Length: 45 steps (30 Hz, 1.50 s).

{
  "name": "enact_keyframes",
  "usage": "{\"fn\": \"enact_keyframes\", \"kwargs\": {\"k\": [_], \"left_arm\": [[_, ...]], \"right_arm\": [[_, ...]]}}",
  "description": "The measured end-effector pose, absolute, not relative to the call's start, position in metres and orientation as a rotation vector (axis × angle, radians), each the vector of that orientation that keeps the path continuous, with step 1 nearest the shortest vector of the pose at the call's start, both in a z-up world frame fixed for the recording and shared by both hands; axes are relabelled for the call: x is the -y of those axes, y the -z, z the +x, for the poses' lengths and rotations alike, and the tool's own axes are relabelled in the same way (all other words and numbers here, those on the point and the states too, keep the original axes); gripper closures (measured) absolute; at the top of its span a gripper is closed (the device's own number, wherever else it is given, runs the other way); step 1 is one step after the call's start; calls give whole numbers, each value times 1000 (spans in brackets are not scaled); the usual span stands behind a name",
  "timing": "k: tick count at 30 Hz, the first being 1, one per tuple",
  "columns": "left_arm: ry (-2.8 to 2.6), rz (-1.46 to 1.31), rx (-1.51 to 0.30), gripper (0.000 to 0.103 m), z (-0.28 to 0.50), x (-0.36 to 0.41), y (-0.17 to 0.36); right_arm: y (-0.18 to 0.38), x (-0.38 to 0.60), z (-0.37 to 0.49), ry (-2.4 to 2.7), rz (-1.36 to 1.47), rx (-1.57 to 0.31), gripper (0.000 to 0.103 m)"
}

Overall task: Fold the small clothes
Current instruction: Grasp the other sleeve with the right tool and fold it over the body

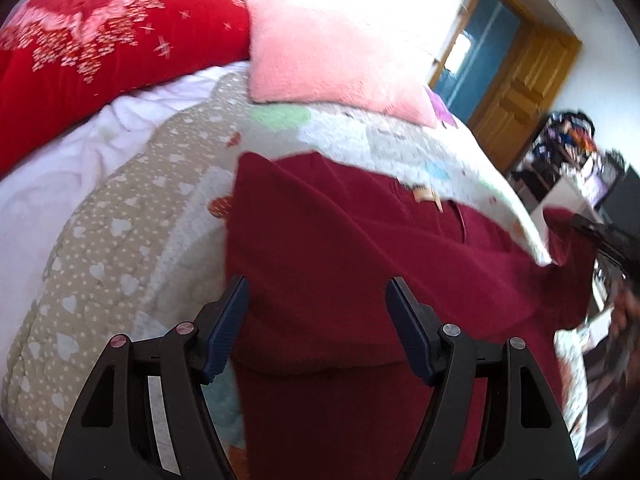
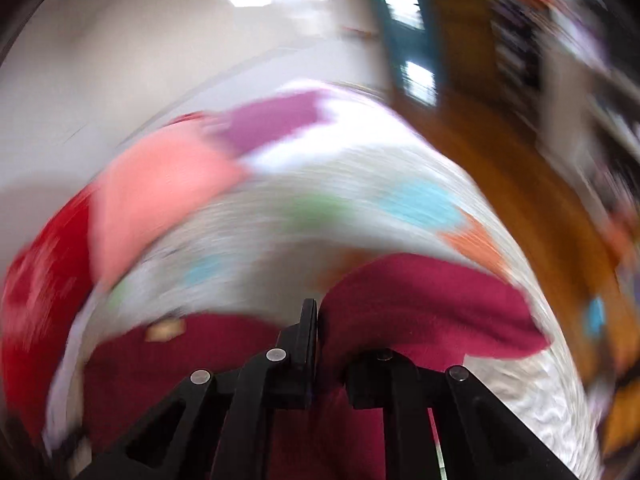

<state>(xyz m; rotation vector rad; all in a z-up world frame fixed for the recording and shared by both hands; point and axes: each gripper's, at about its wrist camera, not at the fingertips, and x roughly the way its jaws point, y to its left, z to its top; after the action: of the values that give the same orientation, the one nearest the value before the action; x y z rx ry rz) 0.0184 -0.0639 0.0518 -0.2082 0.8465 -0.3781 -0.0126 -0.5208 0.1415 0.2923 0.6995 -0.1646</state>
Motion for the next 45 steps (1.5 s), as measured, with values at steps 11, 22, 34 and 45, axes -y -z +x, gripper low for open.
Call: {"fn": "enact_keyframes", "kwargs": {"k": [11,22,34,45], "left_arm": [[364,-284,-837,32,21,44,-58],[355,-340,-827,32,24,32,-60],[265,-404,-793,32,31,-3,-68],[295,-468,-793,32,33,-13,-71]], "right_arm": [[-79,316,-30,-246,-176,-894,59],[-99,290,-8,-301,-71,-852,57],[-45,205,37,-364,-333,-862,77],[-61,199,16,-571,17,-871,90]]}}
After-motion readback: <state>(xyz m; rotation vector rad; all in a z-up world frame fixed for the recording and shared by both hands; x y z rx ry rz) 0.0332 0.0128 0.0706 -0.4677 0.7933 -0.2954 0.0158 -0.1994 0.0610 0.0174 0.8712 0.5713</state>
